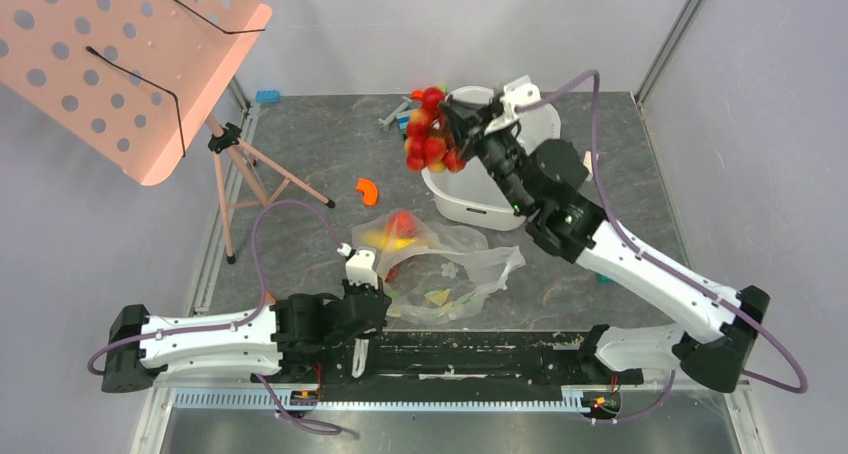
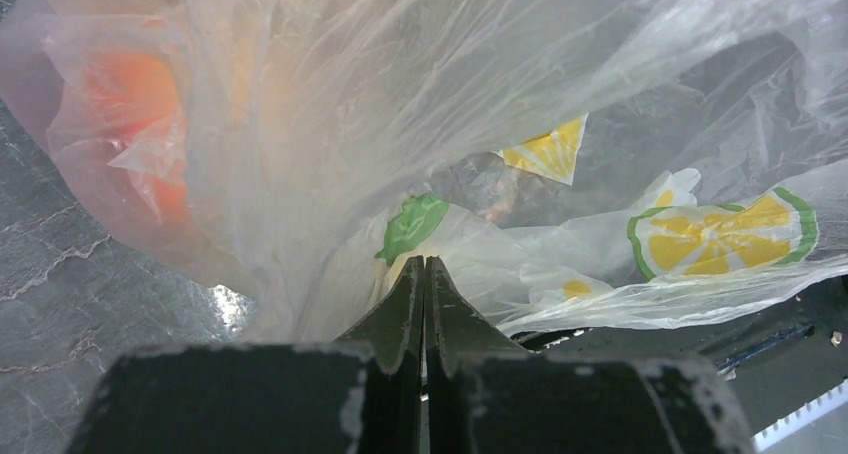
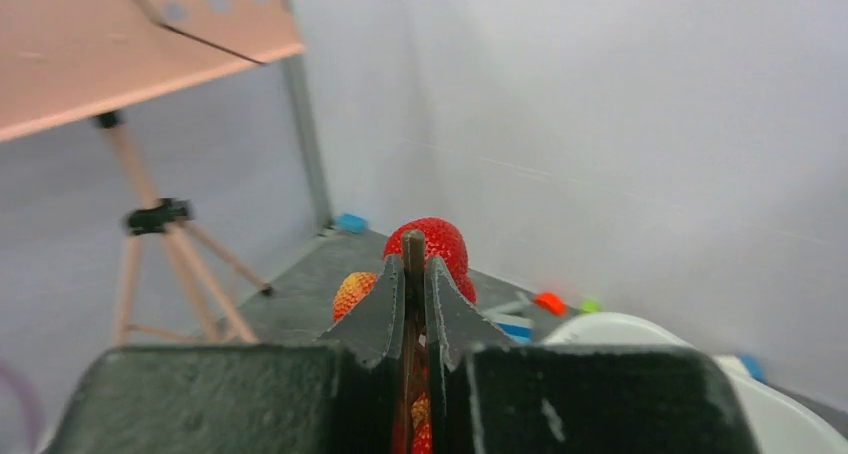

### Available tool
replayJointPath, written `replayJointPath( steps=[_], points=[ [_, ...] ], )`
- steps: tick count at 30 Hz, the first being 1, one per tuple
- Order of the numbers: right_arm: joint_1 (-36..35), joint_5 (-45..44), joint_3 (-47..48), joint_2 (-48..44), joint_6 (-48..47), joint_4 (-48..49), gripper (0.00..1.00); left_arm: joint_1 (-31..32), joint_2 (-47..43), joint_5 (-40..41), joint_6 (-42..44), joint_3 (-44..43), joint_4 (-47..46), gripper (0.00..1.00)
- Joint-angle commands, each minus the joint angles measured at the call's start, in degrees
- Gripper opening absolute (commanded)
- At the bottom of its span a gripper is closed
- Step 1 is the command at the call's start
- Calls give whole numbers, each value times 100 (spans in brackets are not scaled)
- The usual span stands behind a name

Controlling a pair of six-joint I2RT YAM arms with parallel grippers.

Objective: Take the fake fruits out of the plastic bag
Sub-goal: Place the fake fruit in the bin.

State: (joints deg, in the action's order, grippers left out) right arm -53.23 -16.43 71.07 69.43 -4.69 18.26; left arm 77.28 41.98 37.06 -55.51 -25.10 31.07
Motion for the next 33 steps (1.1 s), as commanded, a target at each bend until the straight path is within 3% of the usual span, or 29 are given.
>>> replayJointPath(
  steps=[1,7,12,18,26,33],
  points=[
    [904,-626,615,494,375,-587,0,41,49,15,29,-89,-285,2],
    [2315,24,274,1039,800,-706,0,39,26,-75,108,-113,-273,2],
    [3027,529,179,1621,669,-738,0,38,55,-110,134,-142,-283,2],
    [3397,959,339,2416,175,-755,0,38,166,-149,177,-203,-284,2],
    [3686,1138,356,3195,442,-792,0,41,135,-241,136,-212,-276,2],
    [3706,740,575,3594,381,-974,16,41,99,-256,137,-221,-272,2]
  ],
)
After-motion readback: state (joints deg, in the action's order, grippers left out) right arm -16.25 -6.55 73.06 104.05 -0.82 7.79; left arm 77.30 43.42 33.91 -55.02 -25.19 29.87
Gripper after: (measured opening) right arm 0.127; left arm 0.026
